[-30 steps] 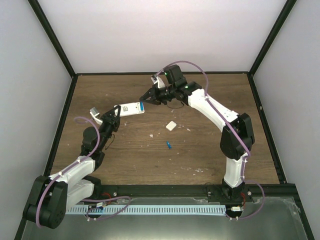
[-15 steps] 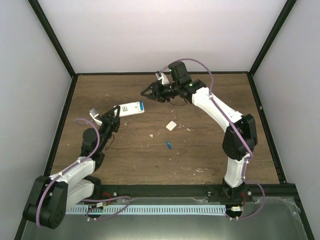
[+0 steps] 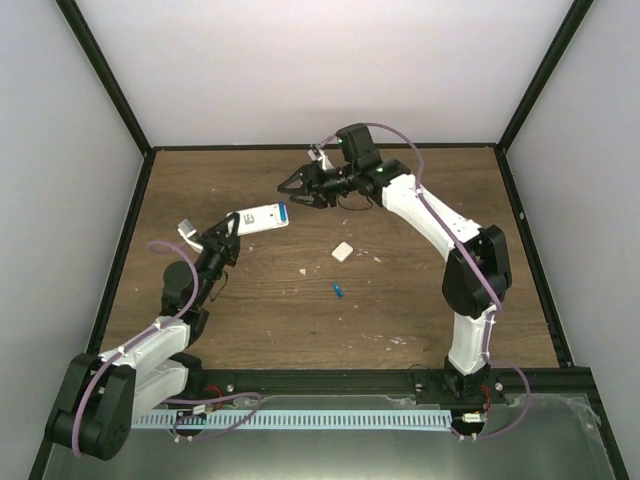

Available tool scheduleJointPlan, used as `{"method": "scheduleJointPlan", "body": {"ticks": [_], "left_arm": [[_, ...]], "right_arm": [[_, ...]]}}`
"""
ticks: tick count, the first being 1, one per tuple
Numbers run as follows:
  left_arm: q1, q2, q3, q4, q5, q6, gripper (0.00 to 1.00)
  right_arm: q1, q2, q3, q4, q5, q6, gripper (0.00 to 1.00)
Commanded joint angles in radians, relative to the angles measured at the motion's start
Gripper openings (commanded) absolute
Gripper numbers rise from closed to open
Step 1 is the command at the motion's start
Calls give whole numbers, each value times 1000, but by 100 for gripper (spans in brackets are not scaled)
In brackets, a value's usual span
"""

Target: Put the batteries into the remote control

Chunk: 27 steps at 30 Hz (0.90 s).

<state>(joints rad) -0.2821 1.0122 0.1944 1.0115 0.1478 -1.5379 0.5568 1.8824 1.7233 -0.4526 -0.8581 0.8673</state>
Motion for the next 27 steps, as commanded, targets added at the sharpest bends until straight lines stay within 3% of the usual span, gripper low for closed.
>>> {"method": "scheduleJointPlan", "body": {"ticks": [1,27], "left_arm": [[-3,-14,-4,85,16,-15,0],[-3,-1,-3,114,-2,7,0]], "right_arm": [[3,23,38,20,-53,24,42],[31,30,11,70,-85,49,32]]}}
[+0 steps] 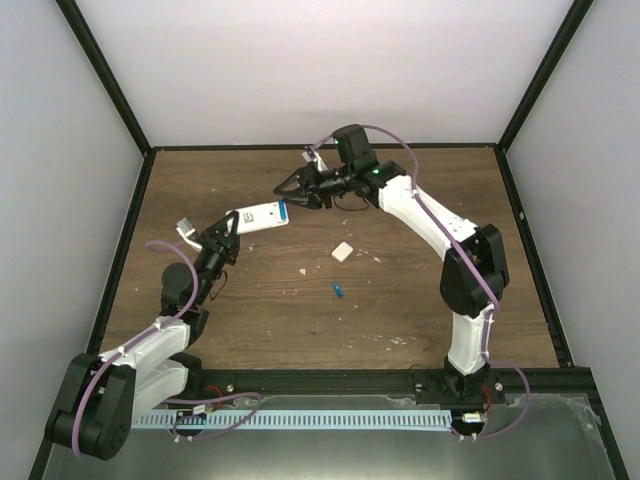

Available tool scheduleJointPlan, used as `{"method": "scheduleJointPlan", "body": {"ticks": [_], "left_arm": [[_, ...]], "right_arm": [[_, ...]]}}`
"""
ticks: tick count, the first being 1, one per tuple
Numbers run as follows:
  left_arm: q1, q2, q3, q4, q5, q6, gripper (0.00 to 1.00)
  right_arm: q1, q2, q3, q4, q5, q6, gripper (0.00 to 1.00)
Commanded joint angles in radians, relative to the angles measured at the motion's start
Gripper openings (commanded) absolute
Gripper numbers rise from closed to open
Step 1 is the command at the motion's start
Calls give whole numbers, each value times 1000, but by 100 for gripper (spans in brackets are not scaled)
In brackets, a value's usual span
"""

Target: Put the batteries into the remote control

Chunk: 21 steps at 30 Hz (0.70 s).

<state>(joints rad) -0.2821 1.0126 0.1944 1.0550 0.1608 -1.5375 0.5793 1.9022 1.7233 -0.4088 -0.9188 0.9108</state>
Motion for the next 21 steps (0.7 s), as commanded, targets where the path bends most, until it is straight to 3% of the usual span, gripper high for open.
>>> {"method": "scheduleJointPlan", "body": {"ticks": [1,21], "left_arm": [[-2,-1,-3,71,-17,7,0],[-3,21,-3,120,-35,0,0]], "right_arm": [[8,8,9,30,-26,7,31],[24,4,-16,31,-28,-5,21]]}}
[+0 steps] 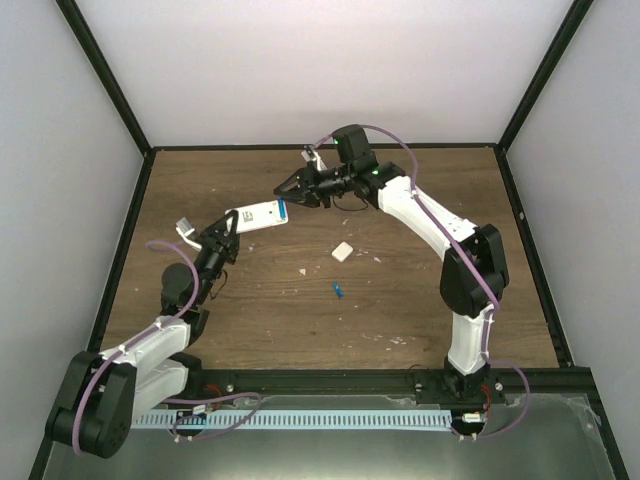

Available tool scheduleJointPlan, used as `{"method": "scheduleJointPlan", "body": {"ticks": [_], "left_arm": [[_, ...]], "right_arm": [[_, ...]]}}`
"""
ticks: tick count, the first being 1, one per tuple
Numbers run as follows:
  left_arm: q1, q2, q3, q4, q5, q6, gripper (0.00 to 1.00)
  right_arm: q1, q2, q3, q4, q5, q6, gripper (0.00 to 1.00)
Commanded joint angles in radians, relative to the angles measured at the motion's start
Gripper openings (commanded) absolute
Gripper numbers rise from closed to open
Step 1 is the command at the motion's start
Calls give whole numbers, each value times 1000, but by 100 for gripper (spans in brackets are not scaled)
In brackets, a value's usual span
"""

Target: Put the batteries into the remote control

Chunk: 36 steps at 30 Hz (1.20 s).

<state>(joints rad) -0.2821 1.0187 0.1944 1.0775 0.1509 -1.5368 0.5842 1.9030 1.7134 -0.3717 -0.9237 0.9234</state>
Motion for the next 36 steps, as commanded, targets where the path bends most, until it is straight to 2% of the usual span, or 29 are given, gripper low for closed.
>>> {"method": "scheduleJointPlan", "body": {"ticks": [1,18,36], "left_arm": [[-4,18,-2,101,-25,-3,0],[-3,23,3,88,-31,10,0],[-2,17,0,96,-49,24,0]], "right_arm": [[20,2,-5,-7,-23,-18,21],[26,7,3,-38,-14,-50,21],[42,2,-44,-22,-29,-62,13]]}}
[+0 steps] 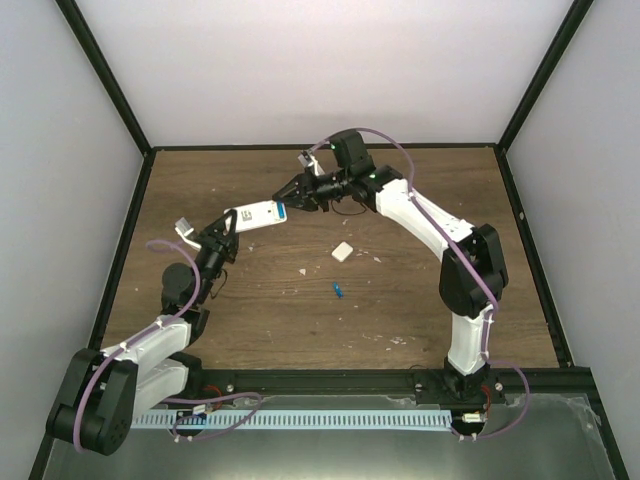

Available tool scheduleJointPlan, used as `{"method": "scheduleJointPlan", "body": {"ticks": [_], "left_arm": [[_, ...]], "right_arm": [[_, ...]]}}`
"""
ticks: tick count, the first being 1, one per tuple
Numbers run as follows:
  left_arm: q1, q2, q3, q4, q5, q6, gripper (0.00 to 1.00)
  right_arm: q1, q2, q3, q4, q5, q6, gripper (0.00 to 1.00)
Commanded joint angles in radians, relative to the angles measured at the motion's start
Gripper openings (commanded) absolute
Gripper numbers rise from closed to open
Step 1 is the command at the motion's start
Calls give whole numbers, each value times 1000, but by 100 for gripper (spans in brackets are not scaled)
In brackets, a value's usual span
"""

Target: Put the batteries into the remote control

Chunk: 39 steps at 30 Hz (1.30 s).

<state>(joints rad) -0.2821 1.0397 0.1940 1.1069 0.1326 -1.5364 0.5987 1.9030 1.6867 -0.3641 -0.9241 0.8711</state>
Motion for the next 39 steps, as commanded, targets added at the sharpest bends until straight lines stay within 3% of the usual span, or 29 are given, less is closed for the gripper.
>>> {"method": "scheduleJointPlan", "body": {"ticks": [1,16,20,27,33,39], "left_arm": [[-1,-3,0,66,-32,24,0],[11,-4,3,68,-35,31,0],[16,-5,3,64,-29,35,0],[38,-31,-4,-29,10,111,0],[52,-79,8,-166,22,180,0],[57,-175,32,-421,14,233,0]], "right_arm": [[29,0,-22,-30,-28,-11,13],[32,-31,-68,-24,3,-44,10],[26,-41,-21,-53,63,-100,21],[11,-115,69,-183,275,-257,40],[7,-179,3,-282,428,-375,40],[40,-219,-246,-403,713,-443,38]]}}
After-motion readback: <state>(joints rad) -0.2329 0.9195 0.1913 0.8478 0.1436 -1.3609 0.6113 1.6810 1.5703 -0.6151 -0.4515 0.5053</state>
